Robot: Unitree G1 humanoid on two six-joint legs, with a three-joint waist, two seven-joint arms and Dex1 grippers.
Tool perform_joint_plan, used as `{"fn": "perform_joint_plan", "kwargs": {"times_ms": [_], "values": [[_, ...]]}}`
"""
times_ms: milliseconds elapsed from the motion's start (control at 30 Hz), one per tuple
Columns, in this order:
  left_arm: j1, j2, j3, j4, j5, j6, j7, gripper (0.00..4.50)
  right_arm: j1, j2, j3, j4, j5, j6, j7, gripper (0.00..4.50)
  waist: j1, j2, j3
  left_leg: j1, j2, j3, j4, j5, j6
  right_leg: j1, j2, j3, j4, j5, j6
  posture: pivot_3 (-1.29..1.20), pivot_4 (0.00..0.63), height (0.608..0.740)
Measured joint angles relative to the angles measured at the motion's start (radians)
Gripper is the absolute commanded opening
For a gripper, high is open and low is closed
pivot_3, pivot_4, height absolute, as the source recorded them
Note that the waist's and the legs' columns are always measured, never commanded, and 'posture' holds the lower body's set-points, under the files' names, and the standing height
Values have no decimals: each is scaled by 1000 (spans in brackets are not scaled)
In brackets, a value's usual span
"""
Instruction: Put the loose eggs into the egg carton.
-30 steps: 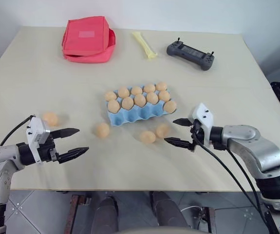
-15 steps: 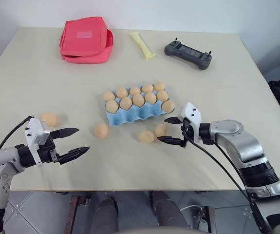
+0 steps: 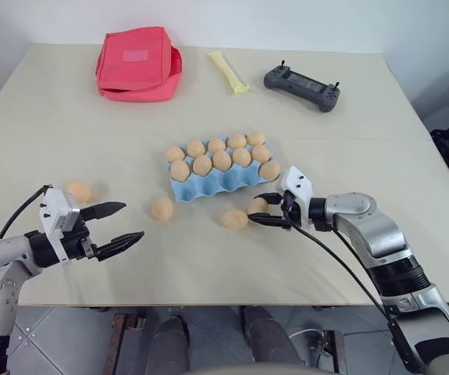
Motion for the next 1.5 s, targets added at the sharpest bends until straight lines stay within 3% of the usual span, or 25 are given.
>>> {"fn": "perform_joint_plan", "kwargs": {"times_ms": [433, 600, 833, 1033, 1067, 1300, 1500], "values": [[-53, -27, -14, 16, 4, -22, 4, 4500, -68, -2, -91, -97, 24, 86, -52, 2297, -3, 0, 0, 0, 0, 0, 0, 0, 0, 0, 0, 0, 0, 0, 0, 0, 150, 740], [-85, -41, -37, 33, 15, -45, 13, 4500, -182, 100, -105, 38, 16, 39, -103, 2297, -15, 0, 0, 0, 0, 0, 0, 0, 0, 0, 0, 0, 0, 3, 6, 0, 150, 740], [-82, -51, -39, 46, 18, -55, 30, 4500, -227, 161, -97, 205, -27, -37, -111, 2297, -24, 0, 0, -1, 0, 0, -2, -1, -1, -1, 0, 0, 0, 4, 9, 0, 150, 740], [-76, -56, -39, 45, 18, -59, 43, 4500, -255, 188, -90, 250, -48, -71, -105, 4329, -29, 0, 0, -1, 0, 0, -2, -1, -1, -1, 0, 0, 1, 4, 9, 0, 150, 740], [-76, -57, -39, 45, 18, -59, 45, 4500, -255, 190, -87, 250, -49, -71, -101, 4463, -29, 0, 0, -1, 0, 0, -2, -1, -1, -1, 0, 0, 1, 4, 9, 0, 150, 740], [-76, -57, -39, 45, 17, -59, 46, 4500, -252, 174, -84, 204, -48, -49, -84, 4463, -28, 1, 0, -1, 0, 0, -2, -1, -1, -2, 0, 0, 1, 4, 9, 0, 150, 740], [-76, -53, -35, 45, -9, -36, 25, 4500, -156, 10, -117, -31, 34, 83, 9, 4463, -16, 0, 0, -1, 0, -1, -2, -1, -1, -1, 0, -1, 0, 3, 9, 0, 150, 740]]}}
